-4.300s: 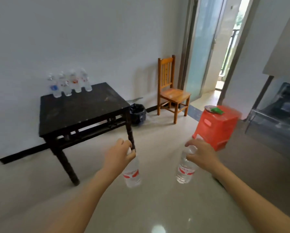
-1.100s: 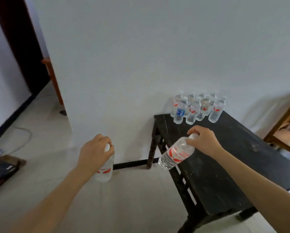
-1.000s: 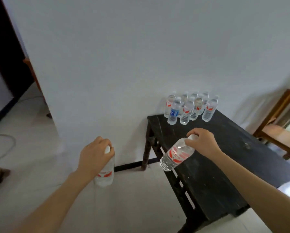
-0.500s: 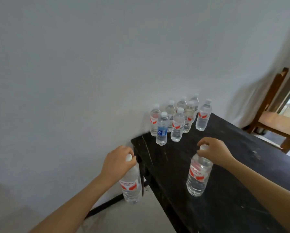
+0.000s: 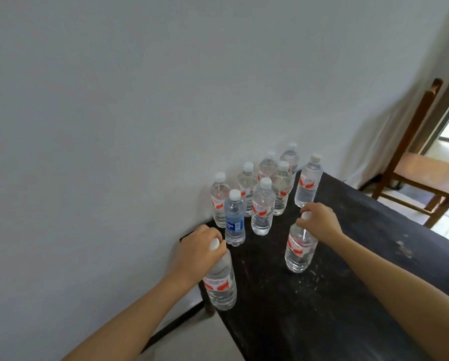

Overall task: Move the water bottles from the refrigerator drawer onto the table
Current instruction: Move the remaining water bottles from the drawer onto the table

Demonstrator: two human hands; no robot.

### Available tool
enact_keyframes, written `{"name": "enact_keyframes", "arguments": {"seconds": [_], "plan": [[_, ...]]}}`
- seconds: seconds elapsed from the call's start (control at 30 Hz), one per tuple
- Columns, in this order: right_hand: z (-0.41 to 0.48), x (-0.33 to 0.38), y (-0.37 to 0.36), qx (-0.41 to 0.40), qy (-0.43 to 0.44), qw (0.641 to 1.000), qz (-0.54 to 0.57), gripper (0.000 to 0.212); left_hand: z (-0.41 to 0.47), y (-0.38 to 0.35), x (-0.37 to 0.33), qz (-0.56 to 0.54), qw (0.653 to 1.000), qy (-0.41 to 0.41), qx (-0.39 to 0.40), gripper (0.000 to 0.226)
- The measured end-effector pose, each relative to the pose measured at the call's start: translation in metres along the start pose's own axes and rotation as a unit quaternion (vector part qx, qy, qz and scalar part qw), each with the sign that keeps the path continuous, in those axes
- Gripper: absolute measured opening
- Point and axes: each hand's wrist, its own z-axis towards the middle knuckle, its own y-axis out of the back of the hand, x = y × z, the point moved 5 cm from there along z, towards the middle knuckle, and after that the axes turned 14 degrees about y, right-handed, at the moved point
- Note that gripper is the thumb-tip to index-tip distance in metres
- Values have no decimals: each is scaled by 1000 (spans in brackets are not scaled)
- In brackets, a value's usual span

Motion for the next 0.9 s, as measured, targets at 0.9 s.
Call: {"name": "enact_keyframes", "arguments": {"seconds": [0.9], "plan": [[63, -14, -24, 69, -28, 996, 44, 47, 74, -57, -39, -37, 998, -43, 0, 16]]}}
